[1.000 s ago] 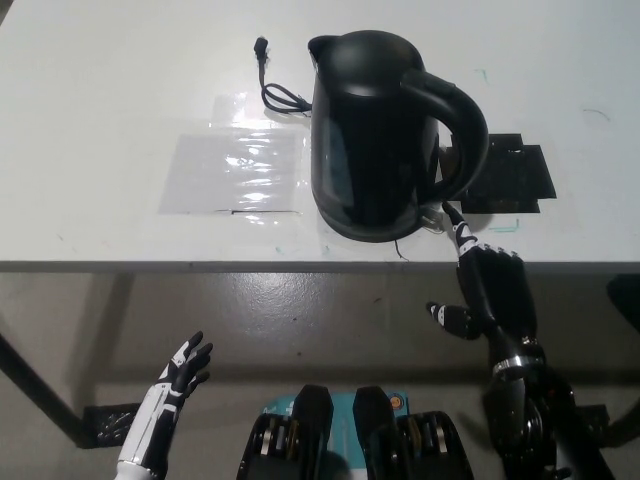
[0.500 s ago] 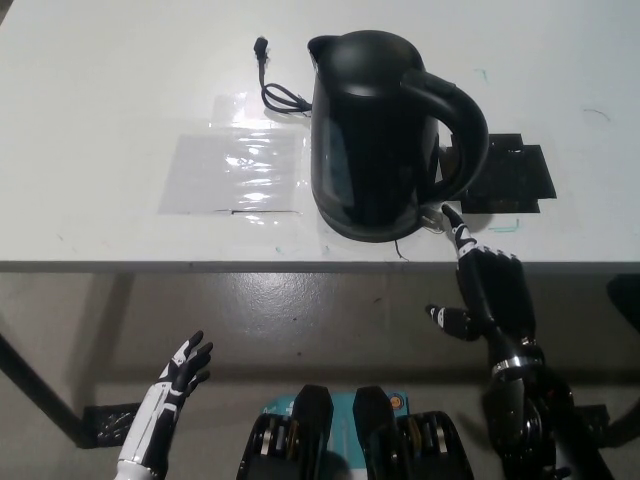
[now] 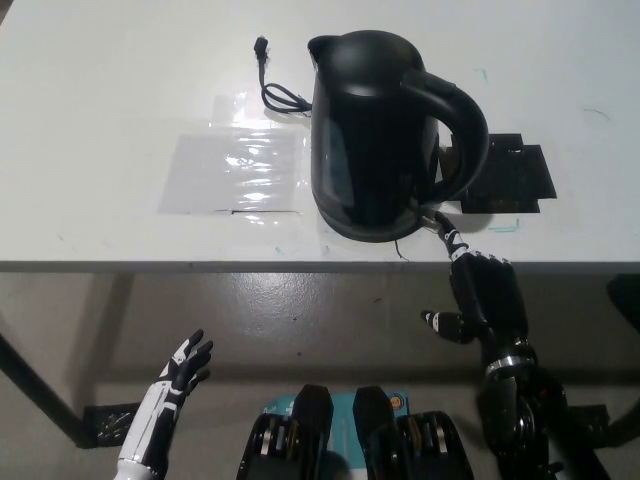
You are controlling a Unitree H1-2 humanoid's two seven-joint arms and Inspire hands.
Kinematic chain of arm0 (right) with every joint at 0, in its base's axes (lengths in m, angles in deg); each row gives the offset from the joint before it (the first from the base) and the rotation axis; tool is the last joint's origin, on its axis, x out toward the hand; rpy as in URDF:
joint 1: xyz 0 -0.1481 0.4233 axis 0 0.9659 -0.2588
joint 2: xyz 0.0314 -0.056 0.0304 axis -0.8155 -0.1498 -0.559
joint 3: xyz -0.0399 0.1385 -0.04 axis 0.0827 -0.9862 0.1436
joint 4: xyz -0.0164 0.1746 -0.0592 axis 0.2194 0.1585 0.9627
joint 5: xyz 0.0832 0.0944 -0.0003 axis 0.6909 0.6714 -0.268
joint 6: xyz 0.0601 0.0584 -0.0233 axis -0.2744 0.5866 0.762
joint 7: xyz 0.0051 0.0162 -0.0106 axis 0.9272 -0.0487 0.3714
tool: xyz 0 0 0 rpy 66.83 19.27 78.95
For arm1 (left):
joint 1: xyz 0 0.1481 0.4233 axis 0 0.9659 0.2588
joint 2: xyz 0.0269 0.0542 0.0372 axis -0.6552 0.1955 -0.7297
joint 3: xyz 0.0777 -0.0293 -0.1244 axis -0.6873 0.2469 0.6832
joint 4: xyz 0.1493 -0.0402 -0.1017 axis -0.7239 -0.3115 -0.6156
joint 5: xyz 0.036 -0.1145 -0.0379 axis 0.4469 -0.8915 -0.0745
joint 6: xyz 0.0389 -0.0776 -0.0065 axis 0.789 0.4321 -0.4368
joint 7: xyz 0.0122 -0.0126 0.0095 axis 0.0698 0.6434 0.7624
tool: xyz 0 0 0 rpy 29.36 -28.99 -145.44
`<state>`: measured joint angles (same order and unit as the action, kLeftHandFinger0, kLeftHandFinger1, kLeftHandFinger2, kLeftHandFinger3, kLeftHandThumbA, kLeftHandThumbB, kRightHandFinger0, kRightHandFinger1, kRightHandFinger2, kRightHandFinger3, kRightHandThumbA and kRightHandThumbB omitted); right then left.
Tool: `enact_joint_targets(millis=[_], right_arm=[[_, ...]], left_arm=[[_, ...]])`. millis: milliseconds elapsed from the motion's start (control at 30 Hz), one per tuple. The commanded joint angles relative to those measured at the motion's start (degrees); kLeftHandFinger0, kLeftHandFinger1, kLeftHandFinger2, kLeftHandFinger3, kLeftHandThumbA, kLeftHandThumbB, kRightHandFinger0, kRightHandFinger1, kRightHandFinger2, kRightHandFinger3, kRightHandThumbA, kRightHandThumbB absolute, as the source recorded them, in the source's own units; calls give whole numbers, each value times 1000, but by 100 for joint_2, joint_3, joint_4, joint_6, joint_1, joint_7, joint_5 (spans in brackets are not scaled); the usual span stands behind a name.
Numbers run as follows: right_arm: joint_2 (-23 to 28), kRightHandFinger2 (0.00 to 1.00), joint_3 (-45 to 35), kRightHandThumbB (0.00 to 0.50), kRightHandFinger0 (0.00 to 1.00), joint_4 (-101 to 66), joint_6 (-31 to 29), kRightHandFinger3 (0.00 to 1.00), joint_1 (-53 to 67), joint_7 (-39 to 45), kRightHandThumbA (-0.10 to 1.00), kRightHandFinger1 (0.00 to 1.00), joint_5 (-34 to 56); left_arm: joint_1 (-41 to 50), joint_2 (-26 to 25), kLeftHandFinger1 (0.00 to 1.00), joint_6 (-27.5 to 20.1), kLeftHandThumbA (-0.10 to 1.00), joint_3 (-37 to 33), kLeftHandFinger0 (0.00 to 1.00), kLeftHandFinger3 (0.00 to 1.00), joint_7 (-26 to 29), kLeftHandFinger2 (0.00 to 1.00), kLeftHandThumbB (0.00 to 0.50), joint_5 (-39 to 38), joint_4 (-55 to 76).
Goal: A kettle is kept at the center of the table close to the robot and the robot uses its right index finger to press downwards on the transparent start boiling button
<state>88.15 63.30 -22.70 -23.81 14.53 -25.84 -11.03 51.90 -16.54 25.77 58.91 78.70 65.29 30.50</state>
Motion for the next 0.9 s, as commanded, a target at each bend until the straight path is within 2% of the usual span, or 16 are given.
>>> enact_joint_targets(millis=[0, 67, 133, 333, 400, 767, 867], right_arm=[[27, 0, 37, 121, 0, 5, -29, 1000, -259, -268, 1000, 0, 29], [25, 0, 35, 121, 0, 11, -37, 1000, -268, -252, 1000, 0, 70], [31, 2, 52, 122, 0, 11, -3, 1000, -283, -250, 1000, 0, 42], [23, 0, 87, 117, 0, -23, 61, 1000, -277, -231, 1000, 0, 12], [16, 0, 82, 119, 0, -26, 48, 1000, -280, -239, 1000, 0, 37], [28, 29, 111, 114, 0, 31, 70, 1000, -310, -265, 1000, 0, 29], [38, 37, 112, 111, 0, 117, 76, 1000, -324, -283, 1000, 0, 39]], left_arm=[[-103, -27, 1000, -196, 1000, -2, 1000, 1000, -24, 1000, 248, -35, 69], [-100, -27, 1000, -201, 1000, -4, 1000, 1000, -49, 1000, 238, -73, 77], [-106, -26, 1000, -119, 1000, -4, 1000, 1000, -54, 1000, 255, -83, 133], [-113, -42, 1000, -177, 1000, -6, 1000, 1000, -41, 1000, 246, -41, 106], [-118, -50, 1000, -159, 1000, -3, 1000, 1000, -26, 1000, 258, -13, 104], [-138, -51, 1000, -184, 1000, 3, 1000, 1000, -61, 1000, 231, -82, 99], [-152, -52, 1000, -168, 1000, -2, 1000, 1000, -42, 1000, 256, -40, 97]])
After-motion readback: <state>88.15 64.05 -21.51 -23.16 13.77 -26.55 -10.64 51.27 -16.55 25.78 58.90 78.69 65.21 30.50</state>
